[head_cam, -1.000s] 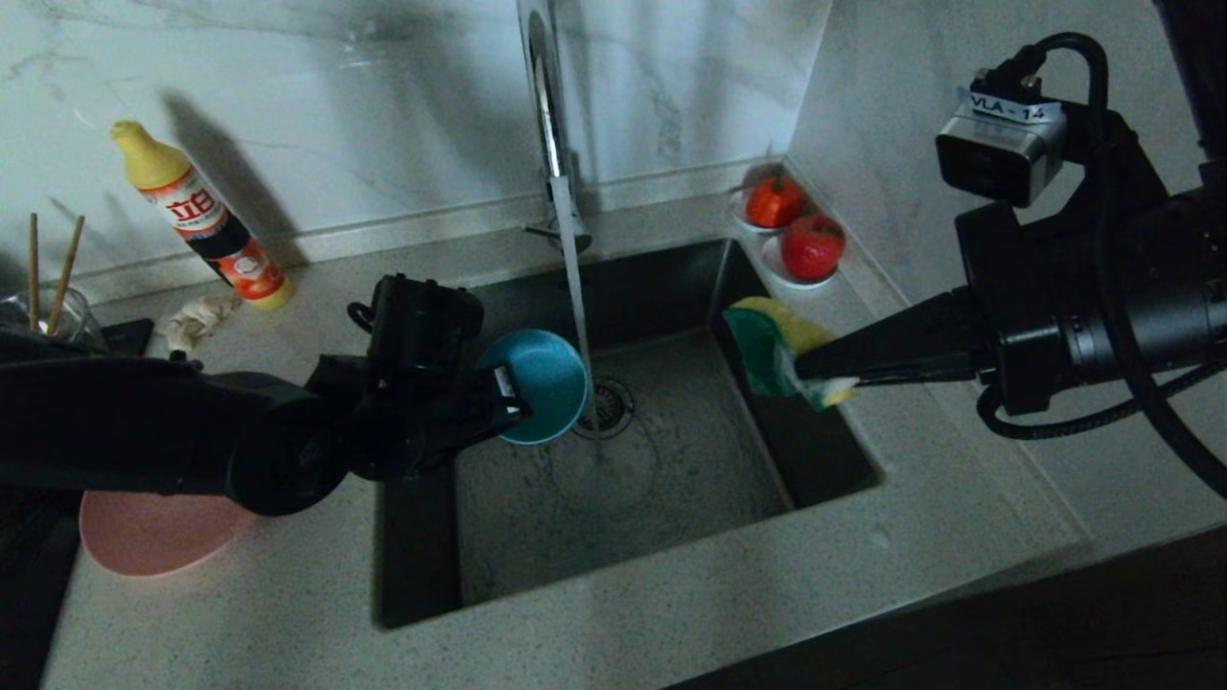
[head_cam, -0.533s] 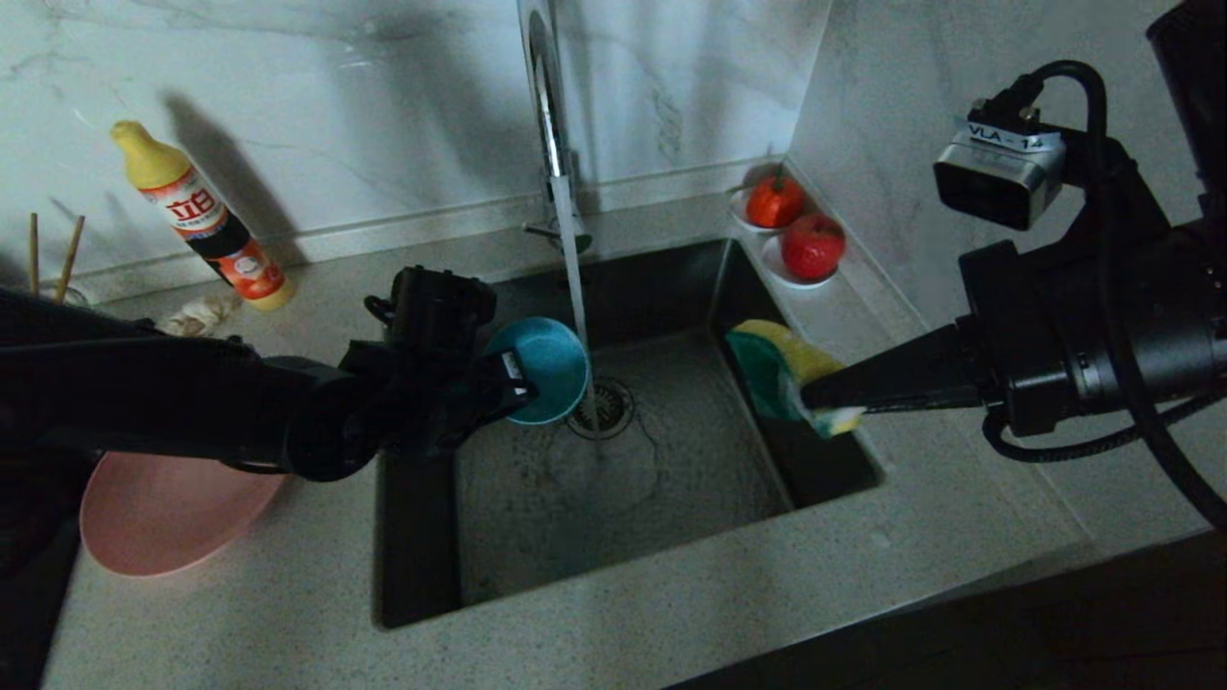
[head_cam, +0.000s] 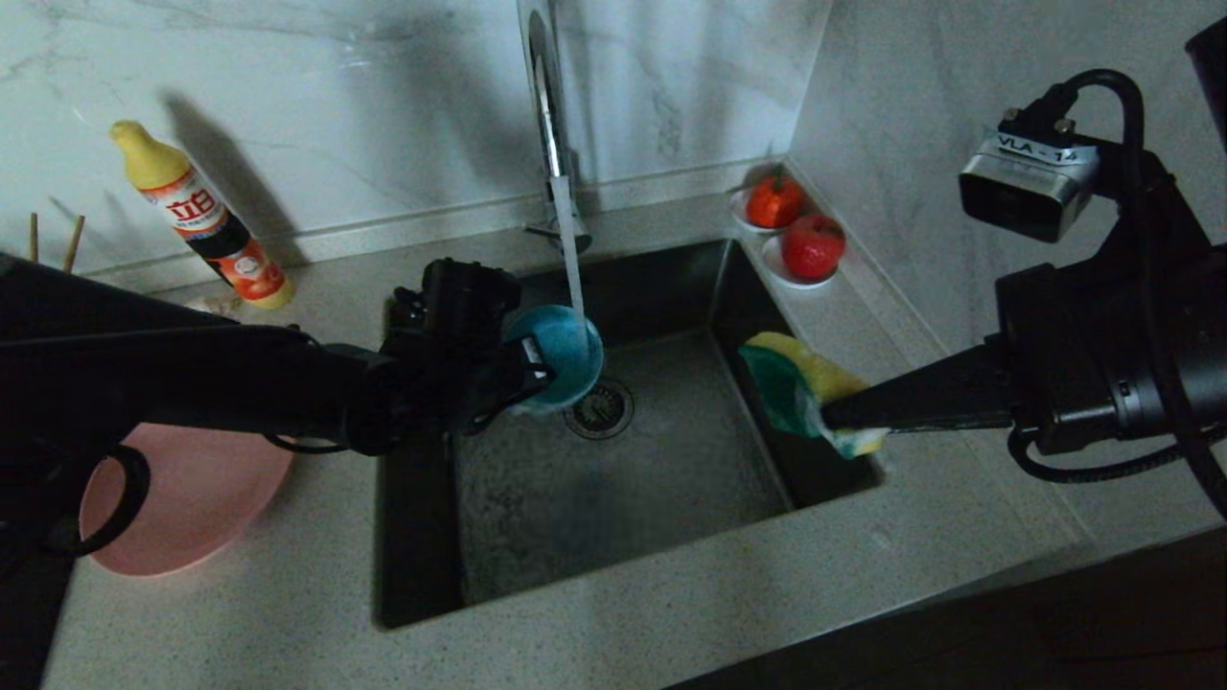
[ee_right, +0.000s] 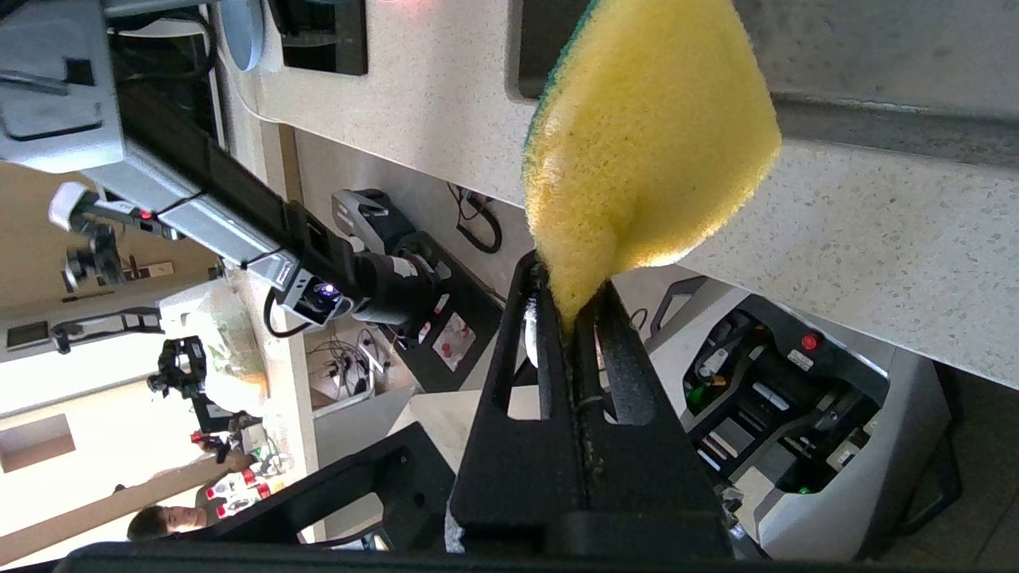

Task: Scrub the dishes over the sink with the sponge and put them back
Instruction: Rinse the bowl

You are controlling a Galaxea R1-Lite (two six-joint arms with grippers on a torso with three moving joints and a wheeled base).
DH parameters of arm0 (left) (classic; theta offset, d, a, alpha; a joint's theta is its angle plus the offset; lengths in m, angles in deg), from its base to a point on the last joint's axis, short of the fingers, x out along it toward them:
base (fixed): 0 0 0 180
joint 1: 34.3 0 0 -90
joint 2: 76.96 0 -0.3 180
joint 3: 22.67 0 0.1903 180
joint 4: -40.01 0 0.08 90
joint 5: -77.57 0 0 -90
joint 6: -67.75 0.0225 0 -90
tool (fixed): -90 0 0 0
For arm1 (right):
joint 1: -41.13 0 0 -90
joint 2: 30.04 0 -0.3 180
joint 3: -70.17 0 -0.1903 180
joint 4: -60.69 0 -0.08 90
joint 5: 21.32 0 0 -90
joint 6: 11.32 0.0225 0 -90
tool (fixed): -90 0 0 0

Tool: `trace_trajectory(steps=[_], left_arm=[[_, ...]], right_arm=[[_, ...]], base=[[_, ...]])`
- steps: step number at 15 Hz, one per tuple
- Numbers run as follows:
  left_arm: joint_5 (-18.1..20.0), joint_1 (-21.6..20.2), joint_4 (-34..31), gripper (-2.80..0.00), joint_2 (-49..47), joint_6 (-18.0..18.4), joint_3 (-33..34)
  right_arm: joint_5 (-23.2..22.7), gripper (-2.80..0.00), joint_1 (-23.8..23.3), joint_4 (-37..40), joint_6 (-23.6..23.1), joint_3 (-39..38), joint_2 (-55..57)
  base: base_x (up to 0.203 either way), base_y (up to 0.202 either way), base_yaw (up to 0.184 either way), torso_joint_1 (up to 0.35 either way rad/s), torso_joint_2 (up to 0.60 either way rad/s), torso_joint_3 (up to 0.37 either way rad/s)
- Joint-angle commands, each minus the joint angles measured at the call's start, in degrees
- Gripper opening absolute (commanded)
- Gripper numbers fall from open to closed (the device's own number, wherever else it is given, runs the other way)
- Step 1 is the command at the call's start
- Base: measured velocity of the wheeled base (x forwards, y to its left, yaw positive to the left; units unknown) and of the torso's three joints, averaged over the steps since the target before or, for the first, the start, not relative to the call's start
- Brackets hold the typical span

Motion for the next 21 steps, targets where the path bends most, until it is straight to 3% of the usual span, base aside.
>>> trace_trajectory(steps=[1,8,15,21], left_arm=[[-0.14,-0.09,-0.63,-2.80,-1.26,-0.17,-1.58],[0.35,0.00,-4.66,-2.80,0.23,-1.19,-0.46],[6.32,-0.17,-14.77,-2.80,4.45,-0.96,0.10],[6.50,-0.98,-15.62,-2.80,2.31,-0.79,0.24]], right_arm=[[-0.26,-2.80,0.02,0.22,0.15,-0.08,-0.09],[-0.17,-2.80,0.02,0.13,0.15,-1.36,-0.80],[-0.17,-2.80,0.02,0.13,0.15,-1.59,-0.80],[-0.08,-2.80,0.02,0.13,0.15,-1.68,-0.71]], base=[[0.000,0.000,0.000,0.000,0.00,0.000],[0.000,0.000,0.000,0.000,0.00,0.000],[0.000,0.000,0.000,0.000,0.00,0.000],[0.000,0.000,0.000,0.000,0.00,0.000]])
